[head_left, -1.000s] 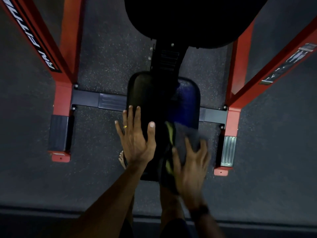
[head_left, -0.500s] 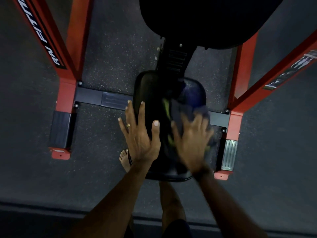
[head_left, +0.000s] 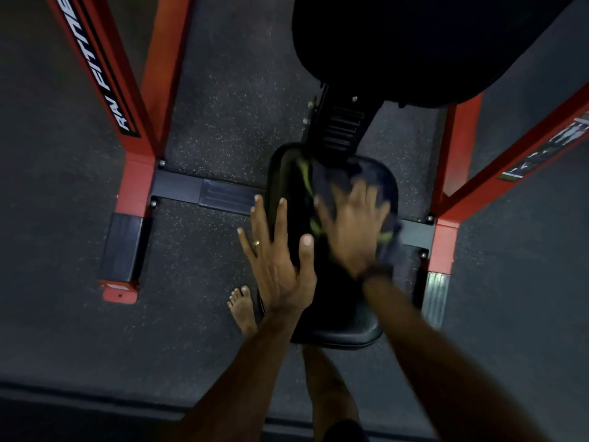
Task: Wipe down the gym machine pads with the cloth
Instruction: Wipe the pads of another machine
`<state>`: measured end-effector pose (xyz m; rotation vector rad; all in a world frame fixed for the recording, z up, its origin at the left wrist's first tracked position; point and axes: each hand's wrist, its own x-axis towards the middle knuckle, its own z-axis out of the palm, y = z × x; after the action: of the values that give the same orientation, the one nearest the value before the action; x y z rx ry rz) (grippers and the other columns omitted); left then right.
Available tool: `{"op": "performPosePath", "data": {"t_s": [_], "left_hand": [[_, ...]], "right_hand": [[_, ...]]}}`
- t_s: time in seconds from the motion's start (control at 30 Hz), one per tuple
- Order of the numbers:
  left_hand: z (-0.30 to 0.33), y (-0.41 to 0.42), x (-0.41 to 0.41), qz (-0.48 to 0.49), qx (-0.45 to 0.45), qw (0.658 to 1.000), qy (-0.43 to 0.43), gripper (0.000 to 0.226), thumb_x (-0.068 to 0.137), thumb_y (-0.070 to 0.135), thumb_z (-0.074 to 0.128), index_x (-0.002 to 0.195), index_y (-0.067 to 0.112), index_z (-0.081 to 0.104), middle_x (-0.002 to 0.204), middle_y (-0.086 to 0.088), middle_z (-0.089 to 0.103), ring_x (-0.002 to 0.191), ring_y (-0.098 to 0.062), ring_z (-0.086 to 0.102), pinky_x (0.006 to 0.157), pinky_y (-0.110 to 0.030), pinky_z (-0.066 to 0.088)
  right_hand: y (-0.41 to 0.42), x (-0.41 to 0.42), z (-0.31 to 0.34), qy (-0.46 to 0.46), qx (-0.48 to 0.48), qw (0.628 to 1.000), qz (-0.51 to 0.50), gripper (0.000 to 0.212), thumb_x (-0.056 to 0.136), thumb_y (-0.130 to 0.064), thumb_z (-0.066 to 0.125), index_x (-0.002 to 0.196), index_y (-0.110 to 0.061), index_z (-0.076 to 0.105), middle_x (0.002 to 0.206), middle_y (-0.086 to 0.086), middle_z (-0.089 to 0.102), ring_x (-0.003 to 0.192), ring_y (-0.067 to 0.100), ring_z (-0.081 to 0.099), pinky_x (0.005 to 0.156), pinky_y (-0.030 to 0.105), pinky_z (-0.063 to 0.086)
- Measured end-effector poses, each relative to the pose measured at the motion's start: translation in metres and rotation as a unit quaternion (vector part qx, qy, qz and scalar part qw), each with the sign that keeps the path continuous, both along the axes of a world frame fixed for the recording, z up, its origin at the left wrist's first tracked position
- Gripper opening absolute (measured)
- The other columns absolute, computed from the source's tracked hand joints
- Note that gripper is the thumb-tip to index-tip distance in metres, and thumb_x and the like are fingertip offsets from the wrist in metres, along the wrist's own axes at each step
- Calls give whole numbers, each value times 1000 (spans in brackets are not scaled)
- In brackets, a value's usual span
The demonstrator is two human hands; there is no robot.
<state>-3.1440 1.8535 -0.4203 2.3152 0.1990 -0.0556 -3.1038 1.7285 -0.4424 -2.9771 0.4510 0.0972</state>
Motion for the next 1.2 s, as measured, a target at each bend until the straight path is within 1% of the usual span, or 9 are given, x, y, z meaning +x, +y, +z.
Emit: {"op": "performPosePath", "data": {"t_s": [0.13, 0.27, 0.47, 0.73, 0.83, 0.93, 1.03, 1.13, 1.2], "left_hand": [[2, 1, 0, -37, -10, 999, -15, 66, 98, 52, 30, 153, 16, 38, 167, -8, 16, 154, -23, 15, 121, -61, 6], [-1, 3, -1, -48, -1, 999, -21, 70, 98, 56, 29, 153, 14, 38, 166, -9, 19, 154, -23, 15, 121, -62, 6], [0, 3, 0, -21, -16, 999, -24, 76, 99, 64, 20, 154, 15, 35, 167, -8, 16, 155, -22, 12, 122, -59, 3], [10, 4, 0, 10, -86, 994, -61, 84, 96, 67, 25, 154, 6, 33, 166, -13, 15, 154, -24, 16, 121, -62, 7], [7, 6, -1, 28, -110, 991, -70, 86, 95, 68, 27, 153, 4, 33, 166, -13, 16, 154, -24, 17, 120, -63, 8], [6, 5, -3, 28, -110, 990, -78, 85, 96, 68, 27, 153, 4, 34, 166, -13, 17, 154, -24, 17, 121, -61, 7], [7, 5, -3, 52, -119, 988, -79, 85, 96, 67, 27, 154, 5, 31, 166, -13, 14, 154, -22, 15, 121, -62, 6], [10, 6, -2, 64, -135, 985, -81, 85, 96, 67, 28, 153, 4, 30, 166, -14, 12, 154, -21, 13, 121, -62, 6], [11, 7, -1, 79, -137, 984, -76, 85, 96, 67, 27, 153, 4, 30, 167, -13, 12, 154, -21, 14, 120, -62, 7]], "right_hand": [[34, -117, 50, 13, 52, 998, 25, 55, 82, -42, 51, 135, -29, 49, 132, 11, 43, 119, 38, 42, 91, 63, 39], [18, -13, 4, 28, -3, 999, 37, 40, 89, -40, 54, 124, -23, 63, 123, 18, 54, 107, 40, 52, 88, 60, 39], [3, 122, -39, 70, 3, 998, 8, 50, 98, -57, 43, 128, -23, 63, 128, 17, 53, 122, 36, 43, 97, 53, 30], [22, -102, 38, 52, 49, 994, 79, 56, 83, -51, 44, 131, -24, 59, 126, 16, 51, 116, 37, 44, 92, 61, 38], [8, -42, 10, 41, -7, 999, -1, 59, 89, -55, 36, 123, -16, 65, 130, 25, 53, 120, 46, 47, 94, 66, 35], [8, 71, -24, 64, -11, 988, -138, 60, 98, -58, 38, 137, -17, 57, 149, 25, 41, 140, 44, 32, 107, 64, 23], [37, 105, -30, 71, -17, 997, -32, 51, 99, -54, 41, 139, -23, 53, 137, 20, 46, 131, 38, 37, 100, 56, 30], [35, 4, 2, 21, 25, 993, 111, 53, 96, -51, 39, 138, -24, 56, 129, 21, 53, 118, 39, 46, 92, 59, 39], [5, -65, 18, 20, 28, 994, 103, 56, 91, -54, 42, 132, -21, 63, 126, 23, 56, 113, 39, 49, 88, 60, 42]]}}
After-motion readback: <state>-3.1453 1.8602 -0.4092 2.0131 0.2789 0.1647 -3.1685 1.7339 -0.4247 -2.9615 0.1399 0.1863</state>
